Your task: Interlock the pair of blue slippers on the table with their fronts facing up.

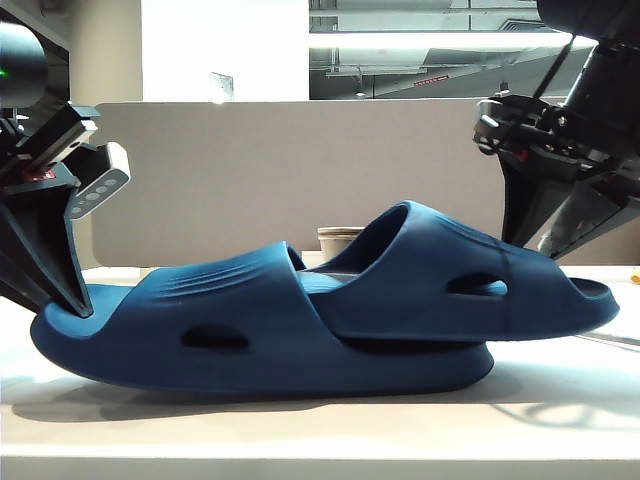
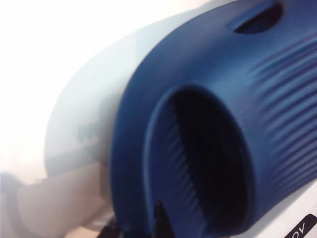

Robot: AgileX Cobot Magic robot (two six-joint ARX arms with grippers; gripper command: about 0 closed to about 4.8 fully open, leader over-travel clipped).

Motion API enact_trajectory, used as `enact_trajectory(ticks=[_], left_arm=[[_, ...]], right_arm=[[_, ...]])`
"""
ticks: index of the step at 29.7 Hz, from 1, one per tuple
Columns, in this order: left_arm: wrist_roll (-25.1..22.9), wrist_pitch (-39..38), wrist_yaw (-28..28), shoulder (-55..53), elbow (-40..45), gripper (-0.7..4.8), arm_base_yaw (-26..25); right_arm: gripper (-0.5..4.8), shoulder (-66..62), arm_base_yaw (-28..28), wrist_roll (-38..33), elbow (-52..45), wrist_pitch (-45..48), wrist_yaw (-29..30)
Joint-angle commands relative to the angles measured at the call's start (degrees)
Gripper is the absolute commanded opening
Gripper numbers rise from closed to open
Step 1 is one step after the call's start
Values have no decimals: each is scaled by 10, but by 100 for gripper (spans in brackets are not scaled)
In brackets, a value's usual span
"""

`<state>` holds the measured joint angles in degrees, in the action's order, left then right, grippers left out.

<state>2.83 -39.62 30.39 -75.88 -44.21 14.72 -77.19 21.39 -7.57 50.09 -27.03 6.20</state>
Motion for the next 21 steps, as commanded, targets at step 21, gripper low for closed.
enact_trajectory(ticks=[21], left_arm=[[7, 19, -88, 1, -1, -2, -2]], right_arm=[[167, 290, 1, -30, 3, 24, -135]])
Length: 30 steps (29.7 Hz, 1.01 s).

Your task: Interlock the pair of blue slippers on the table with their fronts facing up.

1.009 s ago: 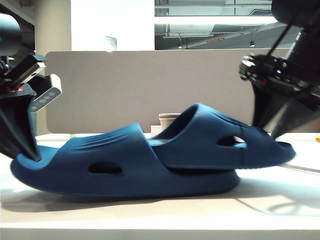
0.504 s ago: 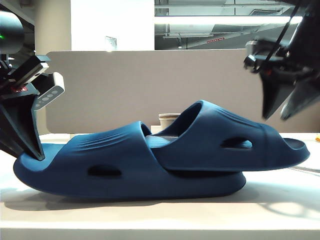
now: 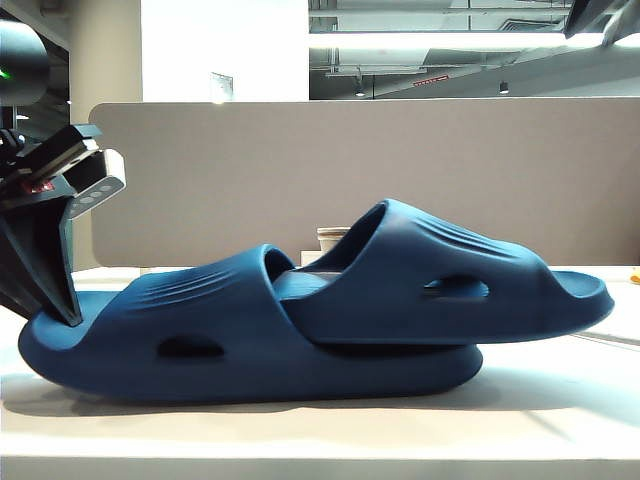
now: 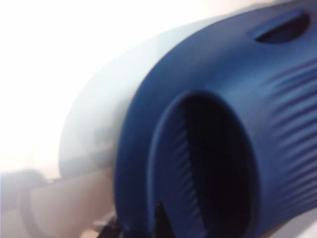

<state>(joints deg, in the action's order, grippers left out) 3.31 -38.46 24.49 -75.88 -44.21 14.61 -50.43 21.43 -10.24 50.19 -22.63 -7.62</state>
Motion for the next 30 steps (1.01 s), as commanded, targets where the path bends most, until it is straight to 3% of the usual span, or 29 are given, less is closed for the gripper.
enact_trajectory(ticks=[1, 11, 16, 20, 25, 30], left_arm=[[2, 9, -29, 1, -1, -1, -1], [17, 21, -55, 1, -1, 67, -1], [17, 25, -68, 1, -1, 68, -1], [19, 28, -80, -1, -1, 126, -1], [19, 35, -99, -1, -1, 138, -1], [22, 39, -122, -1, -4, 185, -2]], right_arm=[[167, 32, 1, -3, 2, -33, 3], [167, 86, 1, -3, -2, -103, 6], [166, 96, 1, -3, -2, -114, 21], [166, 97, 1, -3, -2, -121, 33], [166, 97, 1, -3, -2, -123, 39], [166, 97, 1, -2, -2, -123, 43]])
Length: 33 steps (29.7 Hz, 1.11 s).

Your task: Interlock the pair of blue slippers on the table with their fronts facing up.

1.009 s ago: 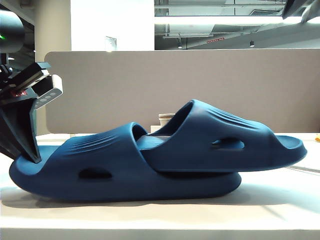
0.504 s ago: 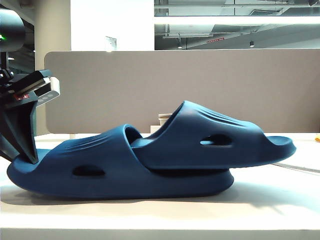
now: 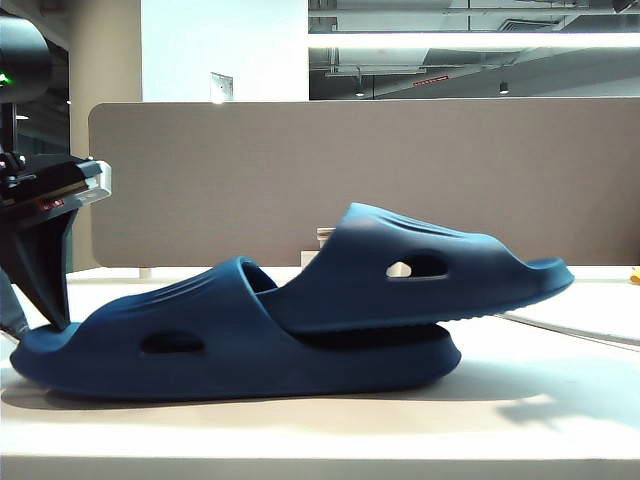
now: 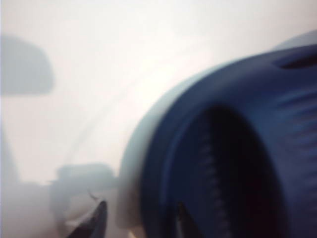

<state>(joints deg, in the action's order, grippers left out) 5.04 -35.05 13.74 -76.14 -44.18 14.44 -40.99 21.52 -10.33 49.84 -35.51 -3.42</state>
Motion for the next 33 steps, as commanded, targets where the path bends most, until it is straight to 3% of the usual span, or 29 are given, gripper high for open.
enact_trajectory(ticks=[1, 11, 14, 23, 33], left_arm=[[9, 4, -19, 2, -8, 187, -3], [15, -21, -23, 38, -99, 187, -17], [24, -20, -23, 76, -121, 187, -17], [62, 9, -22, 268, -133, 184, -17], [52, 22, -39, 456, -133, 178, -17]], right_arm=[[166, 3, 0, -1, 2, 5, 2], [165, 35, 0, 3, 2, 15, -7], [138, 59, 0, 6, 2, 20, -10], [138, 140, 0, 10, 1, 2, -31], [138, 232, 0, 18, -18, -16, -31]])
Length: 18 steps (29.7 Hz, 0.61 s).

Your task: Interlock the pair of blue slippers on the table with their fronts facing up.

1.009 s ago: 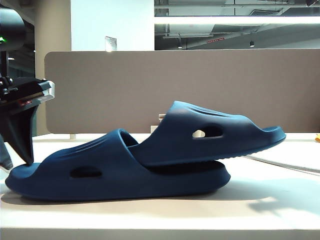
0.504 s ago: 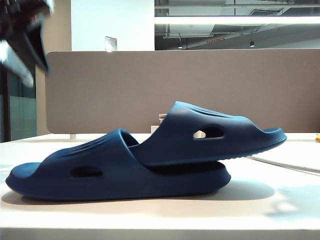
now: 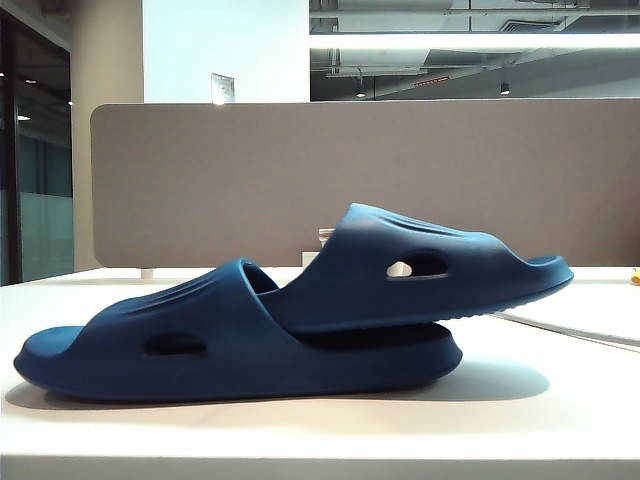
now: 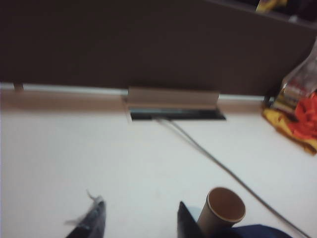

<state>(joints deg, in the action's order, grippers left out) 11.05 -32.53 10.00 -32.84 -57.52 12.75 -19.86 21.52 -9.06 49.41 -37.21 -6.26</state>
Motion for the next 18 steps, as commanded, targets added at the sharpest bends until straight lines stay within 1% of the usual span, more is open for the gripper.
enact_trajectory(ticks=[1, 6, 13, 14, 16, 18], left_arm=[[-12, -7, -2, 34, 1, 178, 0], [-14, -33, -2, 80, 3, 178, 0], [-13, -28, -10, 145, 45, 172, 0], [-13, -25, -10, 154, 54, 168, 0], [-13, -19, -10, 174, 73, 142, 0], [-11, -11, -10, 194, 95, 141, 0]], right_arm=[[138, 29, 0, 5, -21, 1, -2], [138, 77, 0, -1, -65, 4, -2], [138, 135, 1, -3, -115, 24, -2], [138, 141, 1, -2, -121, 28, 0], [134, 150, 1, 0, -133, 37, 12], [134, 153, 1, 1, -142, 43, 28]])
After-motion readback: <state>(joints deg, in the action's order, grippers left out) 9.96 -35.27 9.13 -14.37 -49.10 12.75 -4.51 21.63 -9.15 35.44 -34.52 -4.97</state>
